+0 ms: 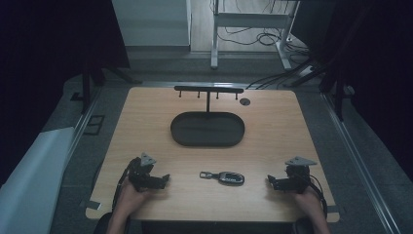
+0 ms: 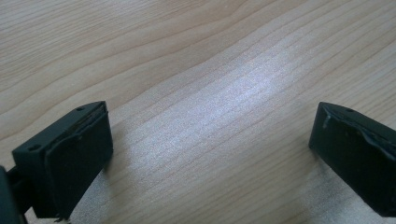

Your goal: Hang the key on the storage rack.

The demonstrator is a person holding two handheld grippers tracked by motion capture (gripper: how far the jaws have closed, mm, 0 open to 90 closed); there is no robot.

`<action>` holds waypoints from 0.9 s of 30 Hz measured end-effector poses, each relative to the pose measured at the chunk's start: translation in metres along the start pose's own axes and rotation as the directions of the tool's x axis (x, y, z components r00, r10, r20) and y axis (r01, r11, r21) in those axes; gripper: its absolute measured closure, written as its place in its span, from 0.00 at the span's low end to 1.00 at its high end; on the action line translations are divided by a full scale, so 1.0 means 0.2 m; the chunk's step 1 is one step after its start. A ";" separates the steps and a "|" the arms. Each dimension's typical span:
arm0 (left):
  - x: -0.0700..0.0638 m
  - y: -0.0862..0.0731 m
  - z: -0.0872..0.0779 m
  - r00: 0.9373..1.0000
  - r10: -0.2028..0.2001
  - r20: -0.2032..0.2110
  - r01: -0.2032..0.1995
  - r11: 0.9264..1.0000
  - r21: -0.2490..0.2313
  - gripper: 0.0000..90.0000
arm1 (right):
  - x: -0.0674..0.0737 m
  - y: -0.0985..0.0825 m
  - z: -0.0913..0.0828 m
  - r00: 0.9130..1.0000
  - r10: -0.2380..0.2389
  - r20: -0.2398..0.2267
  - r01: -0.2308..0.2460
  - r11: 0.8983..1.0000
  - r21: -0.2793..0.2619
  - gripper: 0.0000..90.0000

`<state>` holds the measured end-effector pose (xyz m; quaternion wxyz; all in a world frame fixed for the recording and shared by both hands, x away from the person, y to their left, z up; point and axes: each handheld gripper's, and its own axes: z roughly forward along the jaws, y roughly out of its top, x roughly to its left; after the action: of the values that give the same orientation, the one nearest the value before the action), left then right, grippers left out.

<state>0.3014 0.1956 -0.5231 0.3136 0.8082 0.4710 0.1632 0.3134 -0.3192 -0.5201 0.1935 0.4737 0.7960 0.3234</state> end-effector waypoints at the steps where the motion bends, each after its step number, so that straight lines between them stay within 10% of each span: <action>1: 0.00 0.00 0.00 1.000 0.000 0.000 0.000 1.000 0.000 0.00 | 0.00 0.00 0.00 1.000 0.000 0.000 0.000 1.000 0.000 0.00; 27: 0.00 0.00 0.00 1.000 0.000 -0.004 0.000 1.000 0.002 0.00 | 0.01 0.04 -0.05 0.998 -0.046 -0.040 0.049 0.996 0.076 0.01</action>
<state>0.3014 0.1955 -0.5230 0.3117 0.8081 0.4720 0.1642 0.3116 -0.3173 -0.5066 0.1676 0.4557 0.8223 0.2967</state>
